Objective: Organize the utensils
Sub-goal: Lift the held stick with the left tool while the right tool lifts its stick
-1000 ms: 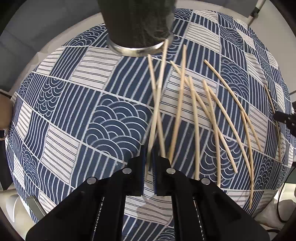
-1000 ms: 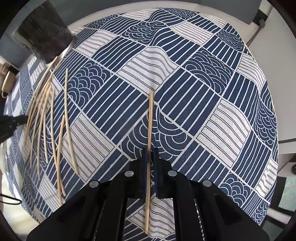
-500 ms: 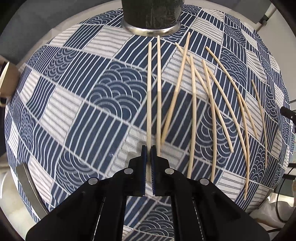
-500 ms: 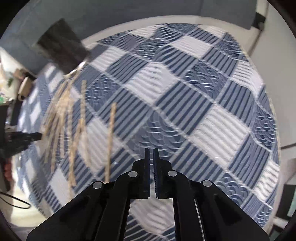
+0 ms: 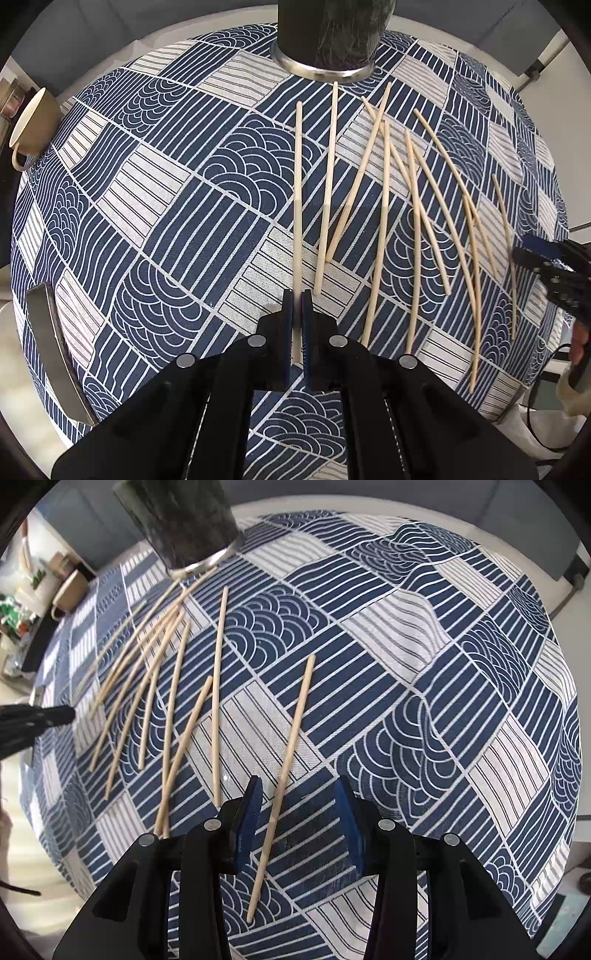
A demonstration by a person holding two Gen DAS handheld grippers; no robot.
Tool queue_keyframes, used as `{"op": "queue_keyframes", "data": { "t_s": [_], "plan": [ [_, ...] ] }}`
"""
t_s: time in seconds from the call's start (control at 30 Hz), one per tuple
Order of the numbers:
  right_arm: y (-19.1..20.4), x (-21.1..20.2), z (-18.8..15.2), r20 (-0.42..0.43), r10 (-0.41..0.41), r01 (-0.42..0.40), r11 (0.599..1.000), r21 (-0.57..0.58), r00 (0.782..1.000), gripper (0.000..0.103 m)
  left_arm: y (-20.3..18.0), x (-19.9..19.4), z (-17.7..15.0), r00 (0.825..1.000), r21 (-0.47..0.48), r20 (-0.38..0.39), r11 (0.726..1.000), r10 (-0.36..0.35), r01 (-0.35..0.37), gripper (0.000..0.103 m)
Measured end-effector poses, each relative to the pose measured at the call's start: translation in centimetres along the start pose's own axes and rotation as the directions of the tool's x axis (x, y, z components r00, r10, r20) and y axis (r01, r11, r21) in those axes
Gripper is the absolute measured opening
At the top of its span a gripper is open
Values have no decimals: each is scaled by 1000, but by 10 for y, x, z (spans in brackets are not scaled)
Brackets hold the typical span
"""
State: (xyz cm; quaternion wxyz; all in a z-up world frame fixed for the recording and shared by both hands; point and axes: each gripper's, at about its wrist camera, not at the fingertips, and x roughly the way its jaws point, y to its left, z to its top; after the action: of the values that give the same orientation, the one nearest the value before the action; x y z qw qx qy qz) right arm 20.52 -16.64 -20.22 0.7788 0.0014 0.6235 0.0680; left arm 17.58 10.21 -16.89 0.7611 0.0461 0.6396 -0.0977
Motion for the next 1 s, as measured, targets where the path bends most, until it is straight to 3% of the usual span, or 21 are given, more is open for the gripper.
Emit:
{"op": "queue_keyframes", "data": {
  "t_s": [0.03, 0.1, 0.13, 0.17, 0.4, 0.53, 0.73, 0.83, 1.0],
  "plan": [
    [4, 2, 1, -3, -29, 29, 999, -18, 1000, 36, 2, -5, -1, 1000, -1, 4, 1000, 8, -8, 5],
    [13, 4, 3, -2, -100, 100, 993, -58, 995, 21, 10, -12, 3, 1000, -7, 6, 1000, 6, -5, 5],
    [15, 4, 4, -4, -92, 92, 994, -63, 996, 8, 8, -13, 3, 1000, -15, 7, 1000, 2, -2, 5],
    [16, 5, 5, -10, -92, 91, 994, -57, 996, 5, 11, -15, 7, 1000, -19, 8, 1000, 1, -1, 5],
    [-10, -2, 3, -19, 16, -16, 1000, 7, 1000, 5, 28, -31, 7, 1000, -38, 26, 999, -8, 9, 5],
    [-23, -20, -2, 25, 28, -28, 1000, 13, 999, 5, 26, -38, 5, 998, -72, 59, 997, -30, 35, 5],
    [-27, -53, -19, 102, 53, -52, 999, -9, 993, 5, 4, -52, -5, 992, -97, 128, 995, -3, 15, 5],
    [-29, -73, -30, 151, 74, -70, 997, -32, 986, 5, -5, -67, -15, 985, -104, 167, 994, 40, -23, 5],
    [-21, -102, -33, 235, 106, -86, 992, -96, 966, 5, -18, -94, -33, 971, -113, 235, 993, 48, -22, 5]
  ]
}}
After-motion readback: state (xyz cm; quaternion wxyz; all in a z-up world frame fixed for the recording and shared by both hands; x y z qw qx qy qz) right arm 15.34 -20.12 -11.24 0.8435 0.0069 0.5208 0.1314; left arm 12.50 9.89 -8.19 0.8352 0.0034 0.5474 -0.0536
